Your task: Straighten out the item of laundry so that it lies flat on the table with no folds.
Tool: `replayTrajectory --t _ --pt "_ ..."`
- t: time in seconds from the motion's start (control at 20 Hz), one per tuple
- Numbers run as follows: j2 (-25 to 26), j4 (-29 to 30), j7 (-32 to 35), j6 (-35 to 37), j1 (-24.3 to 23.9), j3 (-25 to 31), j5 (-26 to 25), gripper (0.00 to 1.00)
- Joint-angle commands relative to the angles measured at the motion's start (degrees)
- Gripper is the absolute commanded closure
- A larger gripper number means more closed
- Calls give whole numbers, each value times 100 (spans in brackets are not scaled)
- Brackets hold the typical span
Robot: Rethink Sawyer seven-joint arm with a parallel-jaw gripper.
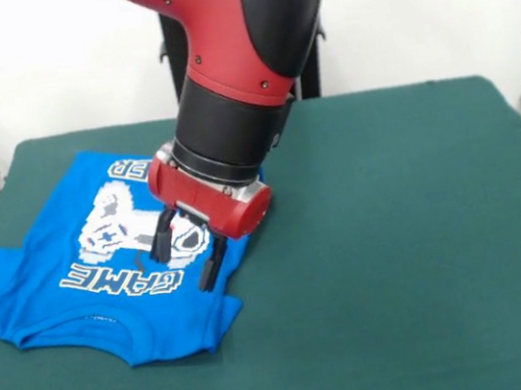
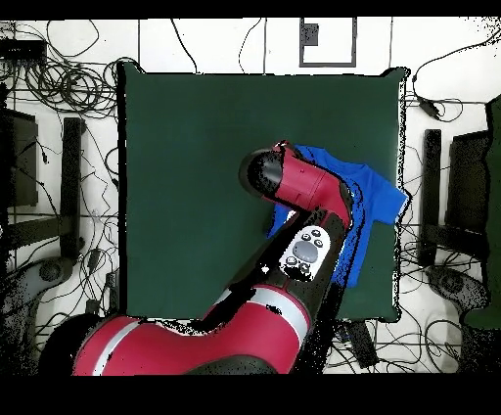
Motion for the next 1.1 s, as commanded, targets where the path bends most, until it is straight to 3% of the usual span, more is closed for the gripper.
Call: replayTrajectory --t 0.05,0.4,1.1 --pt "282 -158 1330 551 167 378 263 0" --pt "546 -363 1334 466 147 347 268 0" --pt "602 -356 1270 465 171 422 266 0"
